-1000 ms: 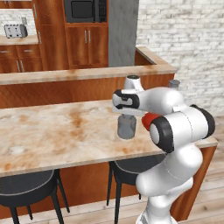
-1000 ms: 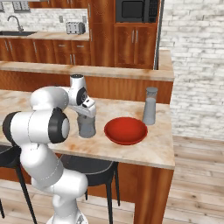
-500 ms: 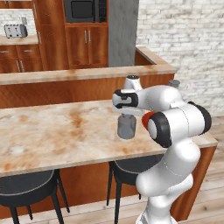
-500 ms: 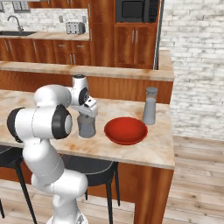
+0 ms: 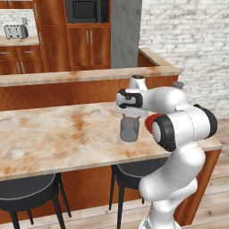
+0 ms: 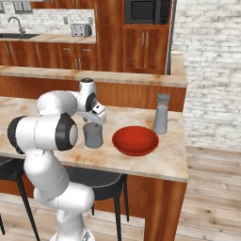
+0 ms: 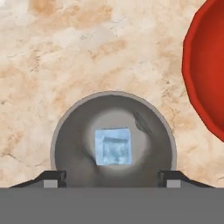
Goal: There are two ice cubes in the ice bowl. Place both ice cubes in the glass cup.
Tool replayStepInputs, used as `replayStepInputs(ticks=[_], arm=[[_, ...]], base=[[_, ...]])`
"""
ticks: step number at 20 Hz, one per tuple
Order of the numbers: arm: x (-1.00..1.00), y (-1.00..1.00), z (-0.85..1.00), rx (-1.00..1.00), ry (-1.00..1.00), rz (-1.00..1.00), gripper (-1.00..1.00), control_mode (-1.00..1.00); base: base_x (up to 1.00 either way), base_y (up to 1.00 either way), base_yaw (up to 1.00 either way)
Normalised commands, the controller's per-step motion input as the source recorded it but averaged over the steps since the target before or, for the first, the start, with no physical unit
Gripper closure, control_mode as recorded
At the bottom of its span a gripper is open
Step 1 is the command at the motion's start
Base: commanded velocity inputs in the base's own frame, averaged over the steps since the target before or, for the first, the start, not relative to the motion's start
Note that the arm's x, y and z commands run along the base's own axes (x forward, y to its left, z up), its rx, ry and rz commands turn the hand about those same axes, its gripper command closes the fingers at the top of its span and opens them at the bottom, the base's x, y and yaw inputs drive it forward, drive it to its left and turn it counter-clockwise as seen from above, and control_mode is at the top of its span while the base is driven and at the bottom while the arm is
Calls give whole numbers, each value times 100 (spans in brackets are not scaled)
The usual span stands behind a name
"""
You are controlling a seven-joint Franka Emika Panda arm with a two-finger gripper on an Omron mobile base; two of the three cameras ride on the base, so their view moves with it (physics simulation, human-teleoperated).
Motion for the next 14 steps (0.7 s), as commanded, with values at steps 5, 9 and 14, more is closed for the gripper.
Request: replayStepInputs(ticks=[5, 9, 14], arm=[[-83, -1, 45, 7, 0, 0, -100, -100], [-100, 0, 29, 2, 0, 0, -100, -100], [-100, -6, 23, -3, -34, 0, -100, -100]], base=[[0, 0, 0], [0, 0, 0], [0, 0, 0]])
